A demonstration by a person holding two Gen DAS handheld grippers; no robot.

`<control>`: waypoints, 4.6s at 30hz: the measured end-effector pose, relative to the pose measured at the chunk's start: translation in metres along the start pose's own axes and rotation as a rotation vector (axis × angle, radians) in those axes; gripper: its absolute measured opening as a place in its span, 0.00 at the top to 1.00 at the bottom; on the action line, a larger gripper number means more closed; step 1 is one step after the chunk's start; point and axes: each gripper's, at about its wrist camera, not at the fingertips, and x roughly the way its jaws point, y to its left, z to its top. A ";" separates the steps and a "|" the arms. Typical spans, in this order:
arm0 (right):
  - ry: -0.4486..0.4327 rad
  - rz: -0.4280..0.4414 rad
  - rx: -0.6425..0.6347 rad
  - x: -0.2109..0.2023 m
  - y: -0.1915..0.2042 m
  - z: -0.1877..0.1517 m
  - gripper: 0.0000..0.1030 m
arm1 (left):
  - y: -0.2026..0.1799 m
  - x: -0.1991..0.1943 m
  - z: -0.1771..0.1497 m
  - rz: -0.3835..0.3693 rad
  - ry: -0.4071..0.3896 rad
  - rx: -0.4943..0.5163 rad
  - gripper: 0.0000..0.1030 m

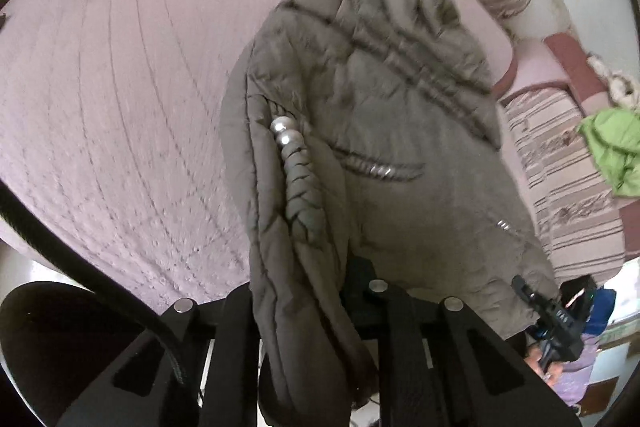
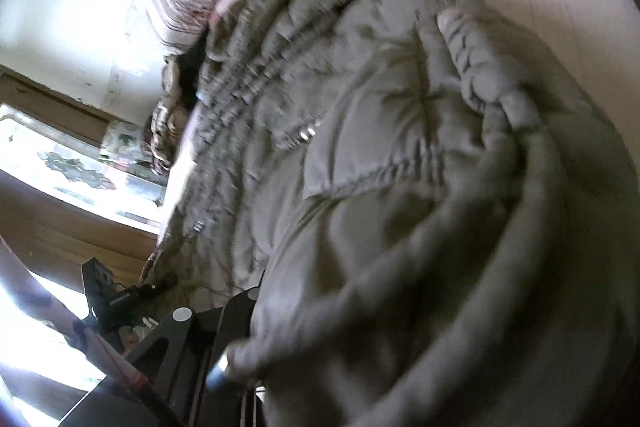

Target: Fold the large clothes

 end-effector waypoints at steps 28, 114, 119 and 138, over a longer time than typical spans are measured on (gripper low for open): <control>-0.119 -0.071 -0.282 -0.037 0.117 0.075 0.84 | -0.083 -0.070 0.057 0.115 -0.271 0.196 0.85; -0.174 -0.679 -0.398 0.368 0.187 0.317 0.48 | -0.013 0.070 0.182 0.380 -0.289 0.069 0.24; -0.176 -0.742 -0.484 0.358 0.226 0.316 0.48 | -0.007 0.066 0.182 0.401 -0.294 0.038 0.24; -0.102 -0.616 -0.569 0.354 0.261 0.286 0.30 | -0.006 0.067 0.177 0.446 -0.311 0.042 0.24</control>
